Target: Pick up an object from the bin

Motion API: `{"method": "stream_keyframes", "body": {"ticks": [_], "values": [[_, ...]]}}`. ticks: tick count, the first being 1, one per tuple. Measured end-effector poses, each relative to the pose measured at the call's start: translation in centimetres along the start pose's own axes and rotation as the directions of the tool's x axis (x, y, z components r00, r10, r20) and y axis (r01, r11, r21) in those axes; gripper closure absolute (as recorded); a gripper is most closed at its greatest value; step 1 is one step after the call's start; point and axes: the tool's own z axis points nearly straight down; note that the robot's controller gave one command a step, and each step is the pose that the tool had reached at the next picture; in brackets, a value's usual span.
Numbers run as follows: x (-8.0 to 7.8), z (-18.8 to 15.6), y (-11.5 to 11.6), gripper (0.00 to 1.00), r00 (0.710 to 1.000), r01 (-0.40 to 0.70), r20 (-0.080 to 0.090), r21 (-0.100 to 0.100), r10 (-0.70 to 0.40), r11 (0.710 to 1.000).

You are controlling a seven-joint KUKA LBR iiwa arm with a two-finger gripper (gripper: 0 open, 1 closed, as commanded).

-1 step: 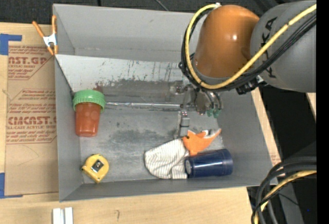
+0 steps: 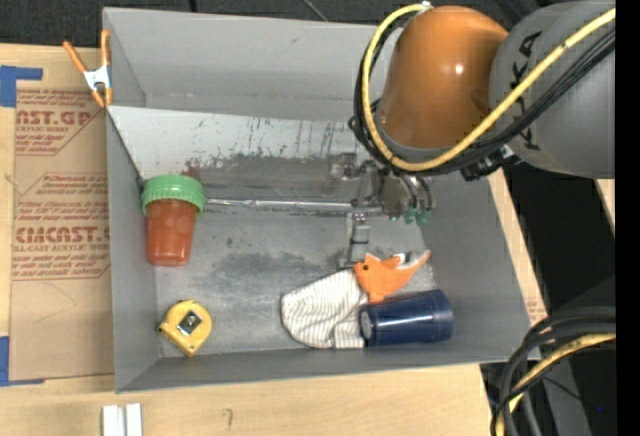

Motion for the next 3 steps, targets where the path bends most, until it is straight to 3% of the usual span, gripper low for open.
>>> {"method": "stream_keyframes", "body": {"ticks": [1,2,3], "values": [[1.4,4.3,0.5,0.00,0.999,0.047,0.007,0.001,-0.047,0.999],[4.5,10.5,-0.3,0.00,0.982,0.187,0.002,0.001,-0.187,0.982],[6.0,16.0,-0.9,1.00,0.975,0.221,-0.001,-0.001,-0.221,0.975]]}}
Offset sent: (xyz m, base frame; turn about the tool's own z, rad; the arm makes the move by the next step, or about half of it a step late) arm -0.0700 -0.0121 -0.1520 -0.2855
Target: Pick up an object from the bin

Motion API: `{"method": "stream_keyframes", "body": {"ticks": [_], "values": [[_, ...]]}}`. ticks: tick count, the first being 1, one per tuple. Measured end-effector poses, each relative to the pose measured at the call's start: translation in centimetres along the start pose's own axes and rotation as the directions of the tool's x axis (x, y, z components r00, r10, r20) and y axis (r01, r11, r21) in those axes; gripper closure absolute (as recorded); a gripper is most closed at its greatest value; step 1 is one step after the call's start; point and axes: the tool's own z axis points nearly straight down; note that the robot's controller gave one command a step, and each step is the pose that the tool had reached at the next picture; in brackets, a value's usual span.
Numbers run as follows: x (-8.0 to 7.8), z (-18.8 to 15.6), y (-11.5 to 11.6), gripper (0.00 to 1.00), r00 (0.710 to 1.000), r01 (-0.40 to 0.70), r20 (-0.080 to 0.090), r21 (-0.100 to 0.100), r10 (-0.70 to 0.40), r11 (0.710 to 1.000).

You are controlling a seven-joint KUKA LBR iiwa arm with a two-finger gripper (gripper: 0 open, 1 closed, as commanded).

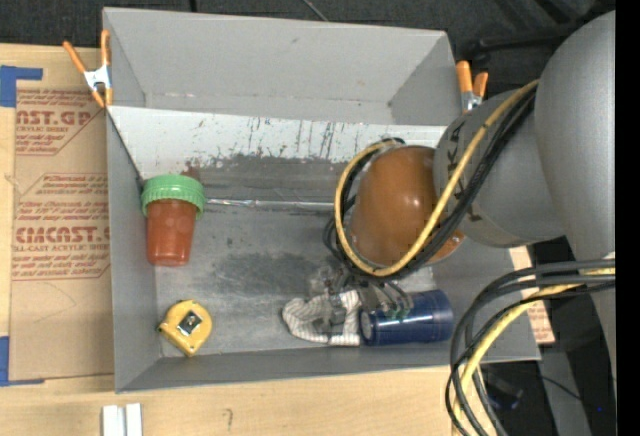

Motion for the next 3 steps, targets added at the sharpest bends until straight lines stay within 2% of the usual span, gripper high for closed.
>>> {"method": "stream_keyframes", "body": {"ticks": [2,3], "values": [[0.0,0.0,0.0,1.00,1.000,0.000,0.000,0.000,0.000,1.000],[-0.4,-15.6,-0.8,1.00,1.000,0.011,0.002,0.001,-0.011,1.000]]}}
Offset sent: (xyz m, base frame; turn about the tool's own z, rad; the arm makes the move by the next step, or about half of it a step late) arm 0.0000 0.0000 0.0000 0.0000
